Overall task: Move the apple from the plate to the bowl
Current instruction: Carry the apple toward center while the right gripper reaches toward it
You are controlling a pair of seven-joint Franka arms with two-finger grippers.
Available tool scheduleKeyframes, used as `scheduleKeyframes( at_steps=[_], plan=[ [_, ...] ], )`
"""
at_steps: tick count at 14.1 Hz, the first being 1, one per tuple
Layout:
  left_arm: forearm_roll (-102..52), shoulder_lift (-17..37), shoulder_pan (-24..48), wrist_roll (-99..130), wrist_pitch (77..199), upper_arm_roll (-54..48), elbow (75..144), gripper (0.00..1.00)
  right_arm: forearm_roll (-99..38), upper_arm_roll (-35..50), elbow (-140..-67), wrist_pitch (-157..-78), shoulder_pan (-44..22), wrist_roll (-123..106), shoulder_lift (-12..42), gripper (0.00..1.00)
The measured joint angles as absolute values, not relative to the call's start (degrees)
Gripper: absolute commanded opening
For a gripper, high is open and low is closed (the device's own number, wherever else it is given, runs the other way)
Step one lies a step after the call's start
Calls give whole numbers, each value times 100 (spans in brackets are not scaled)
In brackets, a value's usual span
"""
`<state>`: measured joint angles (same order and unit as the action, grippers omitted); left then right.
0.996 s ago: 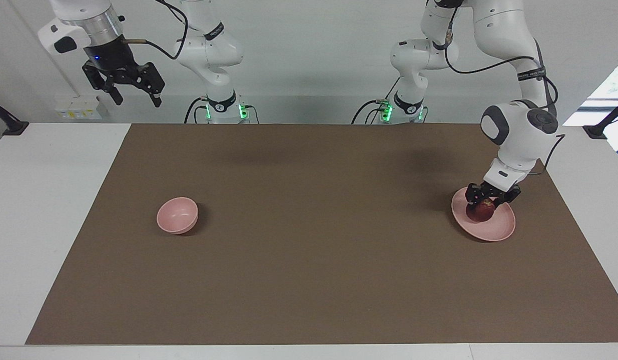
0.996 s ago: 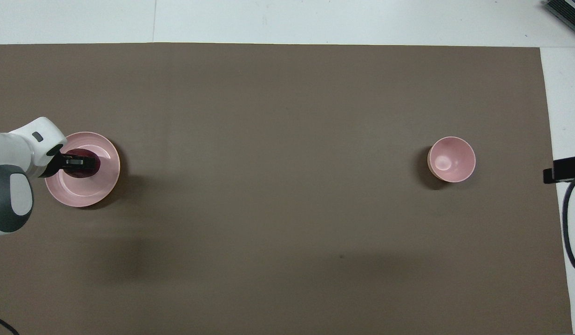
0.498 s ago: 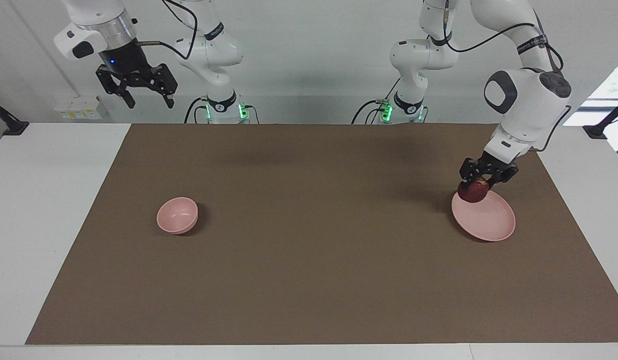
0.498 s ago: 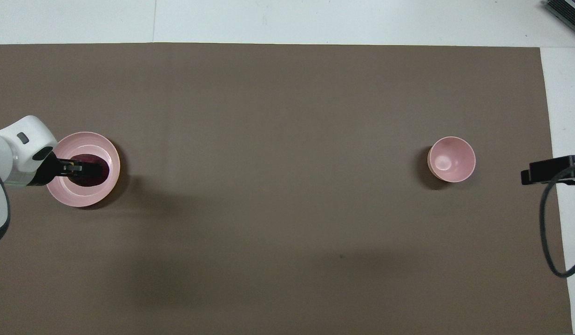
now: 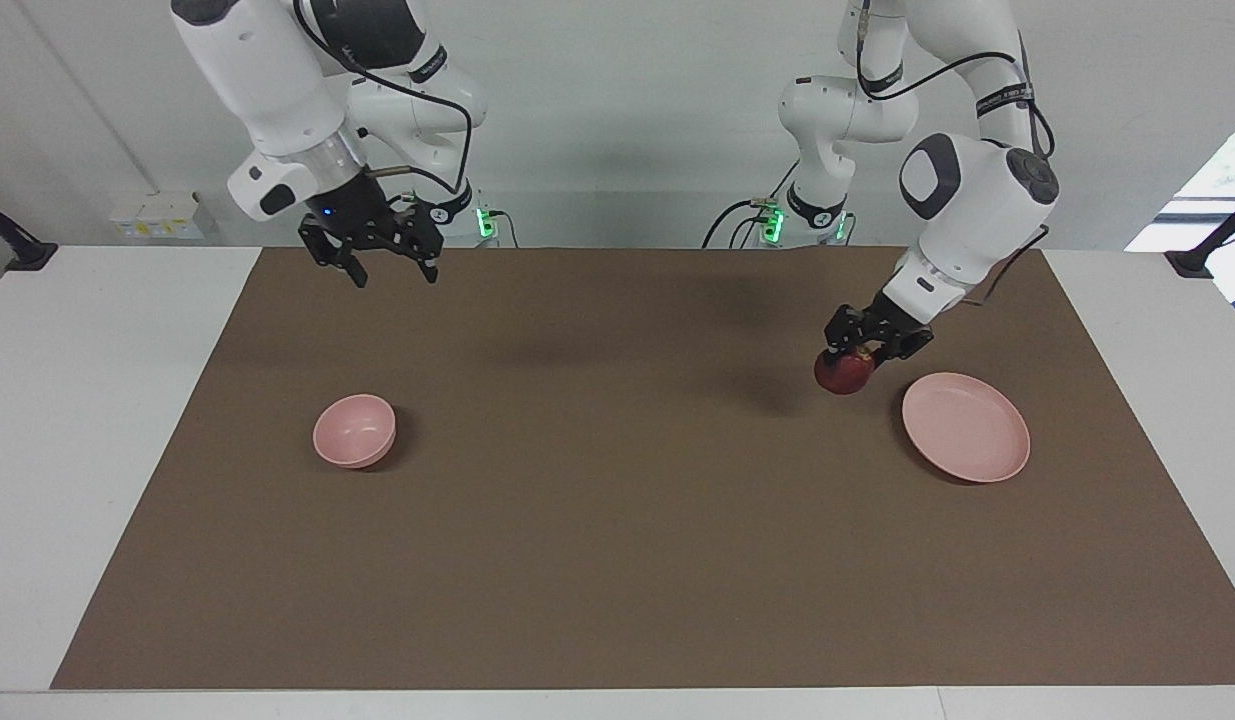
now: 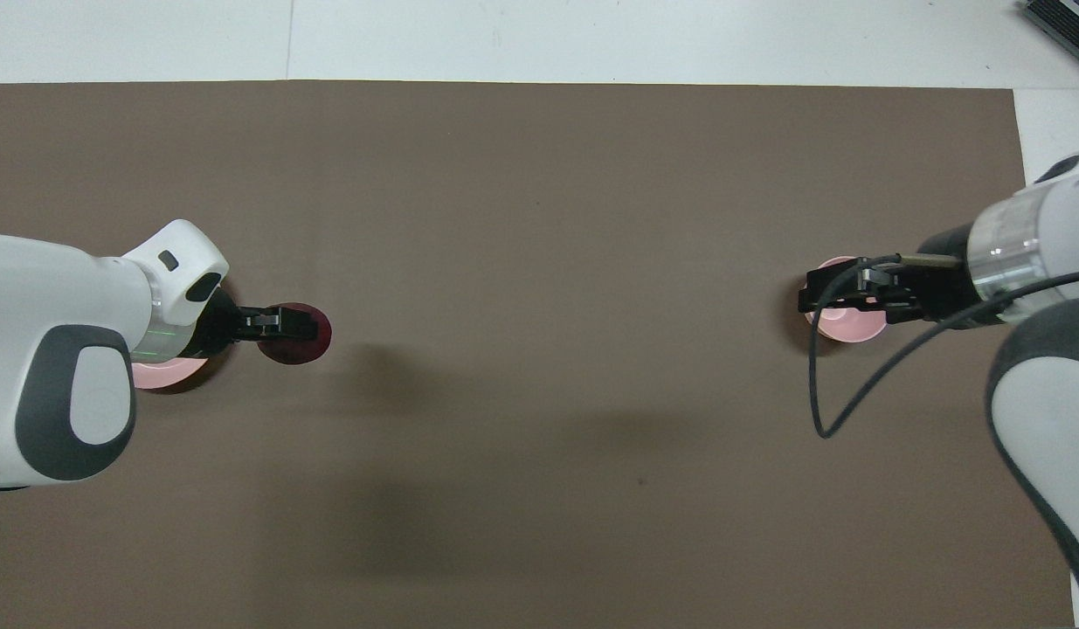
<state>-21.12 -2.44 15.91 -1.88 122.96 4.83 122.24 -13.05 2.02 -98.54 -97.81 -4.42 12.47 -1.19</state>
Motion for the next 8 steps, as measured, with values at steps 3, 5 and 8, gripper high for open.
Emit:
scheduleKeyframes(
  at_steps=[3, 5, 8],
  plan=[
    [-2546, -244, 2207, 653, 12690, 479, 12224, 0, -1710, 404, -9973, -10348, -448, 2000, 253, 100],
    [-2937, -240, 2607, 1108, 13157, 472, 12226, 0, -1983, 581, -10025, -10682, -500, 2568, 519, 100],
    [-3352, -224, 3106, 1564, 13881, 470, 12237, 0, -2590, 693, -10094, -10952, -521, 3224, 821, 100]
  ],
)
